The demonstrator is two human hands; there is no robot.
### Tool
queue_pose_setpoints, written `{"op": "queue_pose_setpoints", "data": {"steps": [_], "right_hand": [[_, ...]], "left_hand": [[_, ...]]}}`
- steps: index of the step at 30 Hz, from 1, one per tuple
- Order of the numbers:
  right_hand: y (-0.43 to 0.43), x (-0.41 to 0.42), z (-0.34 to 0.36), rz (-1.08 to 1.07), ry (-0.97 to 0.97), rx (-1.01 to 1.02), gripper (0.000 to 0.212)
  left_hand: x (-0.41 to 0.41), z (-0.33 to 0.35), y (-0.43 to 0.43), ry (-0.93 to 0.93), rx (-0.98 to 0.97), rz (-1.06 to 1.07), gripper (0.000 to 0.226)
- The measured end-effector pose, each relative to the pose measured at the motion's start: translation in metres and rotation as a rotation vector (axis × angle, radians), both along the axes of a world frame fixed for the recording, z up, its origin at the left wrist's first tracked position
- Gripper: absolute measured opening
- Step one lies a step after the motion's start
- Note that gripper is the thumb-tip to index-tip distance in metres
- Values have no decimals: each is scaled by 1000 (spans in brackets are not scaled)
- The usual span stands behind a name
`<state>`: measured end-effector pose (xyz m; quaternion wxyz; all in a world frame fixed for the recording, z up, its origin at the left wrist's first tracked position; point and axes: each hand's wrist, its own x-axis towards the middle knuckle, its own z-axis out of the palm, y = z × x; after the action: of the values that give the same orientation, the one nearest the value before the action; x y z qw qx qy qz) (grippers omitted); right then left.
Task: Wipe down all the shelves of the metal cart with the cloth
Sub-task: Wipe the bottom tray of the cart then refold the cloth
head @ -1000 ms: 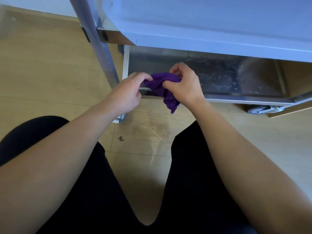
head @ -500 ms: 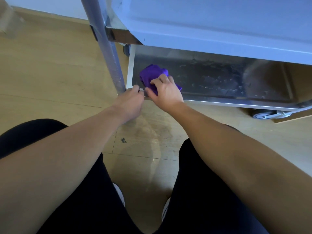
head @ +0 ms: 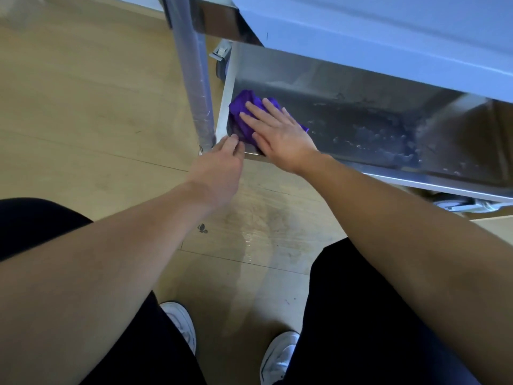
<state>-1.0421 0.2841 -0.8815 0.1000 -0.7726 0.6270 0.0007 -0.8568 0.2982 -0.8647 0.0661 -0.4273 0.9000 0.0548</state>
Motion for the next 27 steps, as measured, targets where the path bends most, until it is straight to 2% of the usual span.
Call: {"op": "queue_pose_setpoints", "data": {"steps": [2,6,8,10,14,16,18,20,22,23,25,27], "right_hand": [[4,-18,-1,-142,-11,-37,50],[14,-53,-6,-675,-97,-87,49],[11,-45,-8,-794,-109,-78,50],[4,-20,-10,-693,-99,-77,50],[1,32,-11,-228,-109,-67,49],[-1,31,-13,-148,-97,-77,49],[-12,16,-17,-183,-56,-100,50],[-20,-5,-22,-372,-18,-119,52],[-21,-18,-21,-623,-117,-88,53],[-20,-18,-20,-668,-160,-66,52],[-17,-5,-13,-589,-158,-49,51],[-13,11,-8,-374,-144,-57,49]], "left_hand": [[0,2,0,14,43,23,67],[0,2,0,55,104,67,66],[-1,3,-1,72,122,88,65],[-2,5,-2,76,120,96,63],[-5,4,-1,76,63,58,63],[-2,-1,-2,81,59,41,65],[2,-7,-5,89,87,37,68],[4,-11,-6,90,137,42,73],[4,-14,-6,67,176,39,78],[4,-15,-7,52,190,37,80],[3,-15,-6,39,212,51,82],[2,-15,-4,29,209,64,80]]}}
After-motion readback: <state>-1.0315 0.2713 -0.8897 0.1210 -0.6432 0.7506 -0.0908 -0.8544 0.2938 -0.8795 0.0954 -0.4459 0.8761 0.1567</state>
